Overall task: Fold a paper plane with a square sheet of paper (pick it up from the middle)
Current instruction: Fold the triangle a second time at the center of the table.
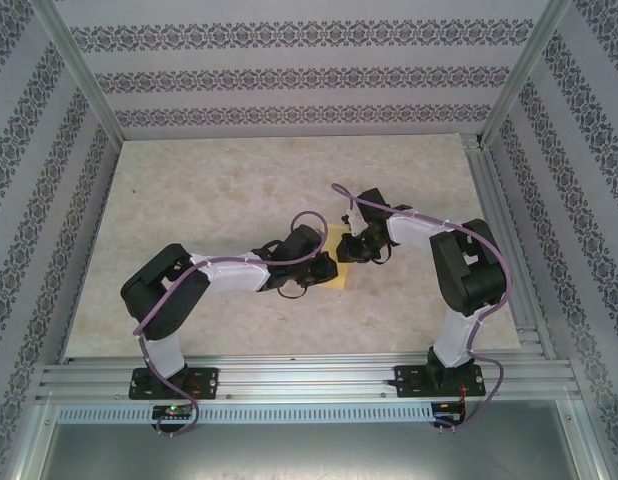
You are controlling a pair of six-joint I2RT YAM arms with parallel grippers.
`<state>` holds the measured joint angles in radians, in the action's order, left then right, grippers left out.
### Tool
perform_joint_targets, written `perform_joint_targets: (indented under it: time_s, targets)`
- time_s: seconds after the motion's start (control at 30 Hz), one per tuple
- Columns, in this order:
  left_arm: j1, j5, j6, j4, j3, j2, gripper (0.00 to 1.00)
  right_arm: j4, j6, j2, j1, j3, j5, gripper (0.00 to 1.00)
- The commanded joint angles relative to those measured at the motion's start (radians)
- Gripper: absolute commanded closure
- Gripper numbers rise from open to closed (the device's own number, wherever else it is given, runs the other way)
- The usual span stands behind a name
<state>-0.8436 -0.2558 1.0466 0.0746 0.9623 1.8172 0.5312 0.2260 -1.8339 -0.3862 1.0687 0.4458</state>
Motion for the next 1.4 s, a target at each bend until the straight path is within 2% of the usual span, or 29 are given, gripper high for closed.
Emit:
perform_joint_targets:
  time_s: [0.0, 0.1, 0.5, 0.7, 0.93, 1.1, 1.37]
  targets:
    - [0.018, -0.025, 0.056, 0.114, 0.022, 0.034, 0.87, -0.007, -0.002, 0.012, -0.009, 0.015, 0.002, 0.84]
    - [0.021, -0.039, 0.069, 0.151, 0.032, 0.055, 0.88, -0.007, -0.002, 0.014, -0.008, 0.01, -0.001, 0.84]
    - [0.028, 0.03, 0.069, 0.026, 0.058, 0.127, 0.91, -0.004, -0.007, 0.004, -0.008, 0.018, 0.001, 0.85]
    - [0.029, 0.038, 0.066, 0.019, 0.051, 0.148, 0.92, -0.008, -0.006, -0.005, -0.008, 0.015, 0.001, 0.85]
    - [0.029, 0.01, 0.064, 0.049, 0.055, 0.11, 0.91, -0.01, -0.005, -0.011, -0.01, 0.01, -0.008, 0.86]
    - [0.04, 0.033, 0.029, 0.01, 0.077, 0.048, 0.89, -0.004, -0.01, -0.013, -0.01, 0.008, -0.017, 0.88]
    - [0.056, 0.013, 0.043, 0.043, 0.084, 0.087, 0.88, -0.01, -0.006, -0.014, -0.01, 0.005, -0.015, 0.88]
